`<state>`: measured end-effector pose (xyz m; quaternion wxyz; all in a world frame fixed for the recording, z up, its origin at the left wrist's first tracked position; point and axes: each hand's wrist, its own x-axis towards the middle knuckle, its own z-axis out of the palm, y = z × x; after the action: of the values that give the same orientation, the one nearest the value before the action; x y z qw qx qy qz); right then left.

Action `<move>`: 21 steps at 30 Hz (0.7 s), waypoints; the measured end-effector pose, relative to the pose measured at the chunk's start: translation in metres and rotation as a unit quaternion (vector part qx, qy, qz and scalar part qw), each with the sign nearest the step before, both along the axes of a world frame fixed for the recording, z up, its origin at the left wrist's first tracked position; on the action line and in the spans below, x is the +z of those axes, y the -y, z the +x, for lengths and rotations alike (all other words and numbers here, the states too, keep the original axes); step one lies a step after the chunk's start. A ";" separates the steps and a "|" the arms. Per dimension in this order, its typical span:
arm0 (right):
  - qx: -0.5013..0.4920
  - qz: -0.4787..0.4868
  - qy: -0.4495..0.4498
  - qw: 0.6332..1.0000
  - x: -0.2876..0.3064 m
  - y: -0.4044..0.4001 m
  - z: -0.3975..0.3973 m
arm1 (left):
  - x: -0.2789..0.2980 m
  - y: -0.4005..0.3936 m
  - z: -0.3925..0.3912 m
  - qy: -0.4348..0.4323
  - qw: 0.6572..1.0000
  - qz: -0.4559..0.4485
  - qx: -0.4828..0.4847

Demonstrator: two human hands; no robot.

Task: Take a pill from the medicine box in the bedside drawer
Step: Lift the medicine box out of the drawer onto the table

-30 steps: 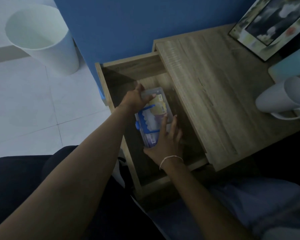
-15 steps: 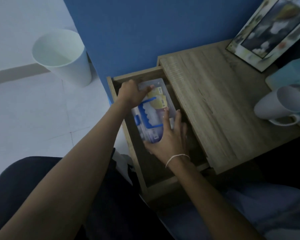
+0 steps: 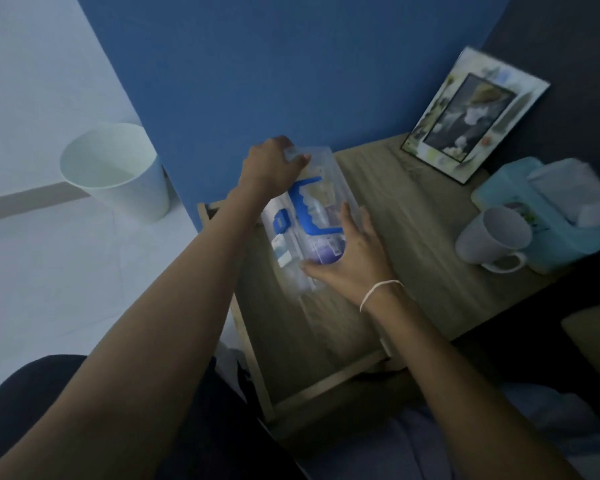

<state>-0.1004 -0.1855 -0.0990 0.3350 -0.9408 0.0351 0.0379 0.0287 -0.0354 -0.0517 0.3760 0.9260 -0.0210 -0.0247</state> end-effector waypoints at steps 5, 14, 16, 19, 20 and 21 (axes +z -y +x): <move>-0.013 -0.016 0.009 1.000 0.007 0.003 0.004 | 0.010 0.004 0.008 0.015 1.000 0.019 -0.004; 0.004 -0.066 0.005 0.998 0.024 0.039 0.024 | 0.011 0.022 0.014 -0.018 0.999 -0.051 0.000; 0.016 -0.072 -0.015 0.997 0.023 0.053 0.026 | 0.000 0.029 0.012 -0.035 0.997 -0.063 -0.004; 0.032 -0.091 -0.043 0.994 0.022 0.074 0.031 | -0.021 0.037 0.007 -0.054 0.995 -0.084 -0.003; 0.038 -0.099 -0.050 0.993 0.022 0.079 0.033 | -0.027 0.038 0.005 -0.057 0.994 -0.093 -0.003; 0.045 -0.110 -0.057 0.991 0.022 0.084 0.035 | -0.033 0.040 0.004 -0.059 0.993 -0.101 -0.005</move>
<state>-0.0656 -0.2691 -0.0766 0.2246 -0.9690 0.0159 0.1020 0.0327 -0.0749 -0.0847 0.4678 0.8802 -0.0055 -0.0792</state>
